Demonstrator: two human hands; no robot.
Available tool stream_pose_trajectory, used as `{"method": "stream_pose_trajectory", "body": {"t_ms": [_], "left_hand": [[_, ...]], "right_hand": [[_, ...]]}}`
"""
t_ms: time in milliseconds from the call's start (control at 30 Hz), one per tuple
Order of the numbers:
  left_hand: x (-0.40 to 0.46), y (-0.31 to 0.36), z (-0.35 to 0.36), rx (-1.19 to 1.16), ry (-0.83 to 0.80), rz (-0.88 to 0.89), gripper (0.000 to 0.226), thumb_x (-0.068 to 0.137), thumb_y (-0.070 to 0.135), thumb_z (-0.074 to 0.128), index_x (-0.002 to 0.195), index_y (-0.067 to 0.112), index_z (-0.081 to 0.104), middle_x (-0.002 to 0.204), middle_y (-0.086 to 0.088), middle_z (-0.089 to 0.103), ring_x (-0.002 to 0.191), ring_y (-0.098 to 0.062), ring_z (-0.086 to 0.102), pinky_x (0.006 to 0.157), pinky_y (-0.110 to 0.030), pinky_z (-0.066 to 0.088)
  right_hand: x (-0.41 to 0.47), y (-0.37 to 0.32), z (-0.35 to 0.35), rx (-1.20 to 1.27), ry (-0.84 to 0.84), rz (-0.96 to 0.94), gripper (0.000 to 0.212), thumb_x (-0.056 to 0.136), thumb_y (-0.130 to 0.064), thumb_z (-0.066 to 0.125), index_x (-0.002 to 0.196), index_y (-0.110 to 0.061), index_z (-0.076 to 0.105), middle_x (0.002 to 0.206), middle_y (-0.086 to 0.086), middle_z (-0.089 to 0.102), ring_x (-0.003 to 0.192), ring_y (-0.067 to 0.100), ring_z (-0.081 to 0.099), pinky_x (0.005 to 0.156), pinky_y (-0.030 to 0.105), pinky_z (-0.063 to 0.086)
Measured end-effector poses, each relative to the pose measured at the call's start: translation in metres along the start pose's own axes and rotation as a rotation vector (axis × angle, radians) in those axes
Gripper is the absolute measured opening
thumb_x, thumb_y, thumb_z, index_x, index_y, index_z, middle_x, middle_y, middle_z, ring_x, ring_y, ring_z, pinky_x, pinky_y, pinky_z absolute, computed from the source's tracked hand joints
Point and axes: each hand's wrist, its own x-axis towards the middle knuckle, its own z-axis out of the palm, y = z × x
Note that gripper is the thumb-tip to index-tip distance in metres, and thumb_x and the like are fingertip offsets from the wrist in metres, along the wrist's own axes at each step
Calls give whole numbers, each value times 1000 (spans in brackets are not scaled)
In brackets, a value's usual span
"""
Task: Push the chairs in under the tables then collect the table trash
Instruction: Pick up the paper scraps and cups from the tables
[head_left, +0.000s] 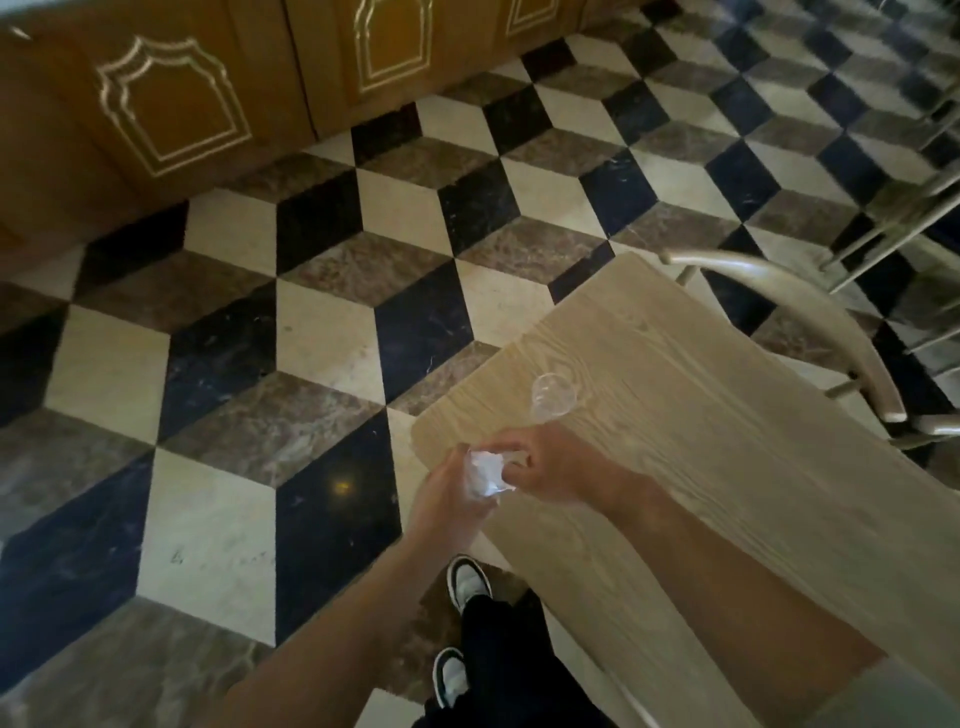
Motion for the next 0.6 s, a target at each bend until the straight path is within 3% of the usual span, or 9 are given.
{"method": "stream_pose_trajectory", "body": {"t_ms": [67,133,200,333,400,467,600], "left_hand": [[12,-11,-17,-15,-5,-15,60,82,28,82,133,20,52,109,4,66,98,-19,65,77,-29,51],[28,-18,-37,-29,9,-20,54,81,31,80,127,23,54,105,9,64,95,-15,64,72,-22,47],[45,-19,-58,-18,15,-2,42,80,35,75,117,24,58,102,10,62,93,-13,63,73,-24,47],[91,-22,-102,48,-51,27,36,79,33,66,114,34,56,111,8,67,97,-13,65,86,-40,56],[119,-29,-122,110,-79,34,35,80,27,68,113,31,58,111,6,68,97,-15,66,85,-43,57],[144,-36,-136,191,-95,59,36,80,22,72,113,26,58,110,5,67,98,-16,67,83,-40,56],[187,-28,-156,229,-136,122,66,82,20,77,142,23,49,118,2,59,102,-19,59,86,-37,52]], "right_hand": [[21,-6,1,2,63,-35,40,89,-10,58,127,-18,66,120,-5,73,106,6,67,88,19,51],[45,-13,4,-20,135,-75,26,91,-12,62,116,-16,70,110,-3,75,100,13,69,86,30,54],[69,-21,7,-107,147,-114,20,92,-18,61,108,-17,74,102,-1,77,90,16,70,83,36,54],[135,-40,9,-264,-156,-28,42,97,-10,43,131,-22,65,130,8,68,110,27,64,92,40,50],[171,-48,4,-267,-235,25,52,96,-3,42,140,-26,57,138,9,62,114,30,60,85,36,47],[191,-53,-6,-194,-202,19,58,95,0,42,143,-29,53,140,7,59,114,30,60,83,35,46],[206,-41,-39,74,30,50,48,99,-6,39,137,-25,61,137,-1,64,124,17,58,102,33,46]]}}
